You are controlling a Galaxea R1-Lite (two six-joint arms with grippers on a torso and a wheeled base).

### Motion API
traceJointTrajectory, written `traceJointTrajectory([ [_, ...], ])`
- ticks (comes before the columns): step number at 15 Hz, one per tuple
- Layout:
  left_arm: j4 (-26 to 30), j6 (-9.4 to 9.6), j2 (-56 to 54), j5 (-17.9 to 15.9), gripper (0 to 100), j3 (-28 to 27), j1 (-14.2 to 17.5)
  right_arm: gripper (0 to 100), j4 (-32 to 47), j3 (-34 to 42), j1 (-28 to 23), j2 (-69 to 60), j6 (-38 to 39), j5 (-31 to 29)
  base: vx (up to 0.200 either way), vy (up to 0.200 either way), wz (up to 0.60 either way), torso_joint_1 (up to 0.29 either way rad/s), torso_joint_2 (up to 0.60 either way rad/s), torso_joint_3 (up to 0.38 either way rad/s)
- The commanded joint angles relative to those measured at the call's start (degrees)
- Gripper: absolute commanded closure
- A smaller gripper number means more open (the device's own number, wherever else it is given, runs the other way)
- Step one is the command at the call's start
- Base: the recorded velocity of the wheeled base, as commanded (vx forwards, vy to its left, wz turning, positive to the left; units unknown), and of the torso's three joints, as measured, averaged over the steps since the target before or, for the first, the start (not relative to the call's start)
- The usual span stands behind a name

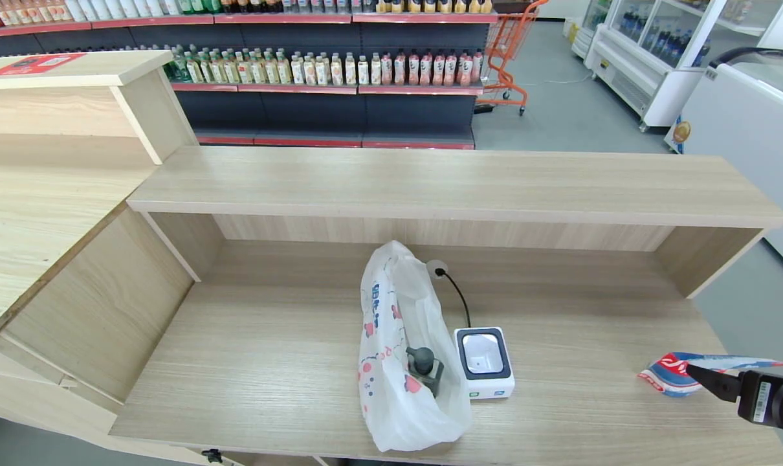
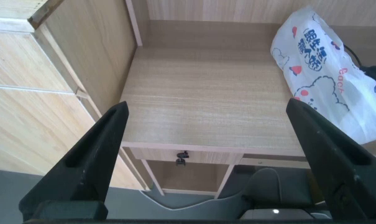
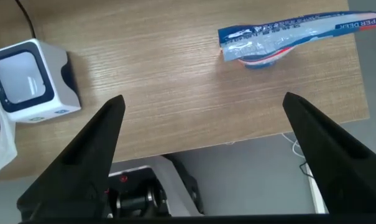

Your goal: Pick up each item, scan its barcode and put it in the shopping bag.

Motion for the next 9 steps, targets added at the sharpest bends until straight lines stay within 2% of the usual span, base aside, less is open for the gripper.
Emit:
traceJointTrajectory([
  [1, -0.01, -0.09, 0.09, 0.00, 0, 0.00, -0.02, 0, -0.02, 0.50, -0.06, -1.40, 0.18, 0.04, 0.000, 0.000, 0.00, 0.000, 0.00, 0.000],
  [2, -0.01, -0.09, 0.09, 0.00, 0, 0.00, -0.02, 0, -0.02, 0.32, -0.06, -1.31, 0.18, 0.04, 0.000, 0.000, 0.00, 0.000, 0.00, 0.000],
  [6, -0.01, 0.08, 0.00, 0.00, 0, 0.00, -0.02, 0, 0.24, 1.11, -0.06, -3.25, 3.16, -0.40, 0.000, -0.200, 0.00, 0.000, 0.00, 0.002],
  [9, -0.01, 0.08, 0.00, 0.00, 0, 0.00, -0.02, 0, 5.87, 0.50, -0.14, -6.50, 5.36, -0.32, 0.000, -0.200, 0.00, 0.002, 0.01, 0.002],
])
